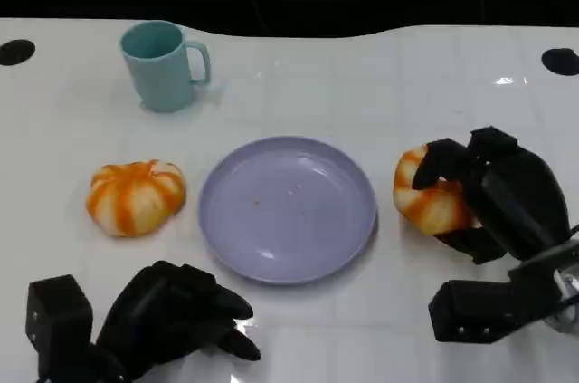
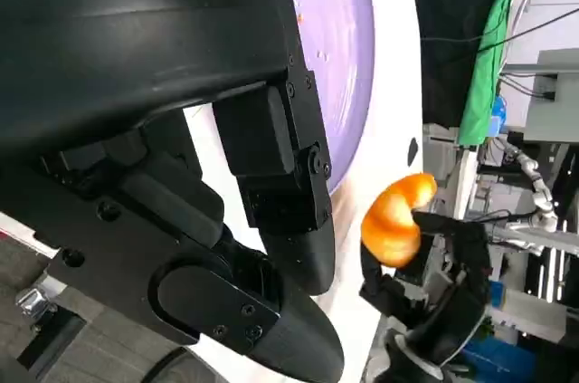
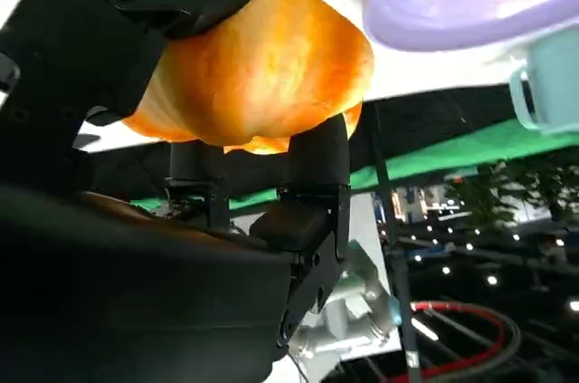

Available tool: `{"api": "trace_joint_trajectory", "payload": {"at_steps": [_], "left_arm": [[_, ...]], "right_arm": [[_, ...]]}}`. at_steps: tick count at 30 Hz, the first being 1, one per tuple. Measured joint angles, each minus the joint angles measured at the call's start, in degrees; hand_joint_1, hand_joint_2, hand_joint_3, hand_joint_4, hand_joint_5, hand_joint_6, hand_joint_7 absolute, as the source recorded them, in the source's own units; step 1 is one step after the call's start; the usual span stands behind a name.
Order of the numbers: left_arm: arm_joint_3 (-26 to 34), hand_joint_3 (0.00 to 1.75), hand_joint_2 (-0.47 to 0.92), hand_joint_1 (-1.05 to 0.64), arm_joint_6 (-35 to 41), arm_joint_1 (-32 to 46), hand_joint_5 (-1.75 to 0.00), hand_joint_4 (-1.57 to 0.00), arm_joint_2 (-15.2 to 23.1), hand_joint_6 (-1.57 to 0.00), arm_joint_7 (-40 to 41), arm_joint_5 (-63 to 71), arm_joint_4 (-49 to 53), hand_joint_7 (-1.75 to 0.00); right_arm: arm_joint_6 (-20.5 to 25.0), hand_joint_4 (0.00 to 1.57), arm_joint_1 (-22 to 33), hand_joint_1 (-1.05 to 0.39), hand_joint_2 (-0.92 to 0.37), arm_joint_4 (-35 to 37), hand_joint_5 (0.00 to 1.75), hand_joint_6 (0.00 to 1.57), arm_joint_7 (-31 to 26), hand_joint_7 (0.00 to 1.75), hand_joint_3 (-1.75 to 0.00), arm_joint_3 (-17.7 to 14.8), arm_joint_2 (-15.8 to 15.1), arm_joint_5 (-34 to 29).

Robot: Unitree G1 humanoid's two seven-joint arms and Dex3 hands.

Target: Grasp the bread from the table and place it into the plate.

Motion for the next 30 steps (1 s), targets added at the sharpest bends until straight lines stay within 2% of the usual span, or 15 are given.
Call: {"api": "trace_joint_trajectory", "payload": {"at_steps": [7, 19, 24, 30], "left_arm": [[-0.01, 0.01, 0.77, -1.05, -0.03, 0.02, -0.24, -1.57, -0.08, -1.57, 0.14, 0.01, -0.05, -0.02], [-0.13, 0.0, 0.76, -1.05, 0.11, 0.51, -0.23, -1.57, 0.15, -1.57, 0.14, -0.07, -0.82, -0.02], [-0.36, 0.0, 0.76, -1.05, 0.85, 1.0, -0.24, -1.57, 0.14, -1.57, 0.14, -0.07, -1.85, -0.02], [-0.5, 0.0, 0.77, -1.05, 1.09, 1.38, -0.24, -1.57, 0.15, -1.57, 0.15, -0.06, -2.81, -0.02]], "right_arm": [[-0.71, 1.02, -0.11, -0.19, -0.24, -5.04, 1.75, 0.78, 1.88, 1.75, -1.5, -0.04, 0.57, 0.96], [-0.75, 1.02, 0.66, -0.18, -0.24, -15.49, 1.75, 0.77, 12.15, 1.74, -1.48, -0.03, 5.43, 3.68], [-0.92, 1.0, 0.14, -0.14, -0.23, -15.82, 1.75, 0.76, 15.11, 1.75, -1.45, 0.25, 8.24, 3.71], [-1.34, 0.98, -2.61, -0.13, -0.26, -12.54, 1.75, 0.75, 17.35, 1.75, -1.39, 0.55, 10.35, 3.69]]}}
